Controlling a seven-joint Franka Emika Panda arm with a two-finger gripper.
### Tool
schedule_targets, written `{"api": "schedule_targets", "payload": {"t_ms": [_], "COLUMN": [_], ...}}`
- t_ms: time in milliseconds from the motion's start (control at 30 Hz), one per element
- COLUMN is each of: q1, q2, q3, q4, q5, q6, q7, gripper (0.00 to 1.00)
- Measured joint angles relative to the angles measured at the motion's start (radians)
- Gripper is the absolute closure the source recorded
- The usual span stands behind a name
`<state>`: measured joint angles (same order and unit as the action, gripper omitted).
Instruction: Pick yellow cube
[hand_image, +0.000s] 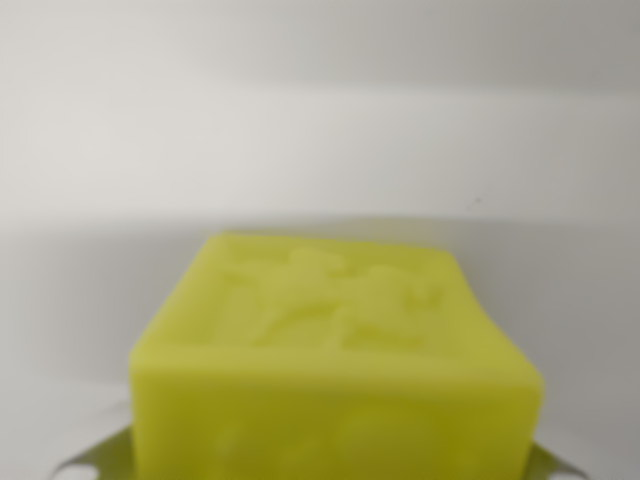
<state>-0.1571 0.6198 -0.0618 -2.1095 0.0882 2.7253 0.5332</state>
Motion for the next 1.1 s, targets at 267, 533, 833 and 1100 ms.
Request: {"api": "schedule_targets", "payload": {"t_ms": [267,533,833,1100], "q1": [-0.001,-0.003,-0.004,-0.006], "q2": [-0.044,-0.092,-0.145,-0.190], "q3": [-0.001,-0.001,-0.001,-0.001], "q4": [-0.014,-0.026,-0.037,-0.043], "q5": [-0.008,-0.019,-0.030,-0.039], "q6": [-0.029,-0.065,-0.106,-0.145], "q7": [0.007,0.014,0.022,0.028], "gripper": [1.00,1.00,1.00,1.00]}}
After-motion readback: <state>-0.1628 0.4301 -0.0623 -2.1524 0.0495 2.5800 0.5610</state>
